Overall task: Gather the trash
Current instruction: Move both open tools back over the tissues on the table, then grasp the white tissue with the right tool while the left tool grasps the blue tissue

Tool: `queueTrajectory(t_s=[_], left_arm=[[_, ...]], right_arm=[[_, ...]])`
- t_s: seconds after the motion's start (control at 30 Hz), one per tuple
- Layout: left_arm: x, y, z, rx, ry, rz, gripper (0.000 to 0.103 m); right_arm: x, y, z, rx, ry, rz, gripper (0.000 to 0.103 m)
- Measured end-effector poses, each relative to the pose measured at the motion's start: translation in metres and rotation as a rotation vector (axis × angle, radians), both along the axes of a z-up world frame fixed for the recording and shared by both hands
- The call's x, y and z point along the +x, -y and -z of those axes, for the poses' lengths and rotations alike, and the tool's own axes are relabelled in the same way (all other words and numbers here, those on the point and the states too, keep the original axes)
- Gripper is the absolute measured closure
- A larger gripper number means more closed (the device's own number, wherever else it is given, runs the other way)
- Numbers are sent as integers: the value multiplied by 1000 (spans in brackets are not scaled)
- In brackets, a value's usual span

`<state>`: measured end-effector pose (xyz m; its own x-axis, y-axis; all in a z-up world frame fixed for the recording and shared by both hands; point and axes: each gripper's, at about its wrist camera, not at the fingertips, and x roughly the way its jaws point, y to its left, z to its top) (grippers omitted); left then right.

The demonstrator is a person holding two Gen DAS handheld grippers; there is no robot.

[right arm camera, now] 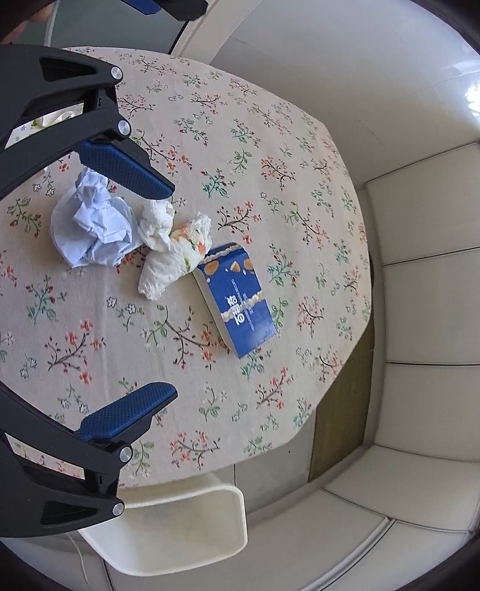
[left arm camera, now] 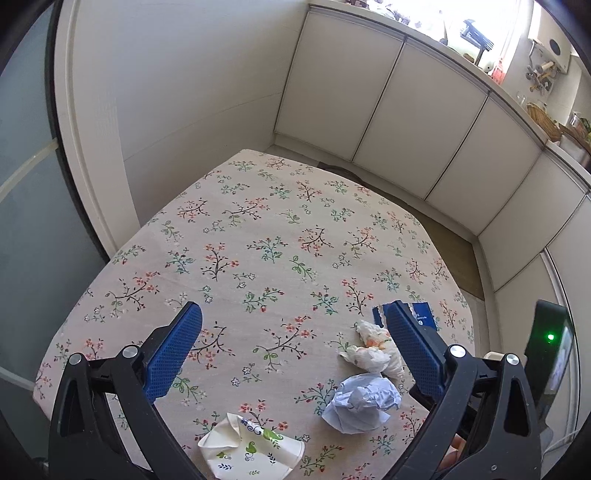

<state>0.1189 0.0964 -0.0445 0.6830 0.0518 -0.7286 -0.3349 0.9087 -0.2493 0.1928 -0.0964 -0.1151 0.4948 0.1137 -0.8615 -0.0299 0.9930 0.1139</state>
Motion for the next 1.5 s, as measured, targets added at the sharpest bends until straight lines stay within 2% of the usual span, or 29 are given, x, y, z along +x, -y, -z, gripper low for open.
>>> queueTrajectory(t_s=[0.13,0.23,0.4,0.47,0.57,0.7,0.73,0.77,0.8,0.87,1.0,1.13,1.33,1.5], left_arm=[[-4,-10,0,-2,-5,-5,7],[-6,-18,3,-2,-12,-9,7],[-8,-32,8,-20,-30,-31,7],[-8,-37,10,-31,-35,-38,7],[-9,-39,11,-31,-38,-40,7],[-10,-40,14,-26,-45,-36,7],[-10,-41,15,-26,-49,-36,7],[-10,-41,16,-27,-53,-37,7],[-11,-42,17,-30,-58,-39,7],[-10,-44,20,-40,-69,-41,7],[-8,-43,25,-57,-90,-36,7],[-2,-37,33,-77,-120,-19,7],[15,-18,56,-155,-193,22,7],[31,6,72,-180,-244,51,7]], right_arm=[[18,-13,16,65,-87,-24,7],[32,-12,30,145,-163,2,8],[47,-10,50,255,-266,23,26],[50,-14,57,261,-292,15,33],[51,-19,66,249,-307,13,38],[55,-21,71,276,-323,16,38],[55,-21,71,299,-325,14,47],[55,-22,71,322,-331,8,67],[56,-23,72,342,-340,-2,76],[56,-27,75,381,-358,-19,76],[52,-35,65,370,-321,-44,77],[48,-30,42,394,-254,-47,77],[38,-4,2,417,-138,-27,76],[29,19,-15,391,-91,-30,76]])
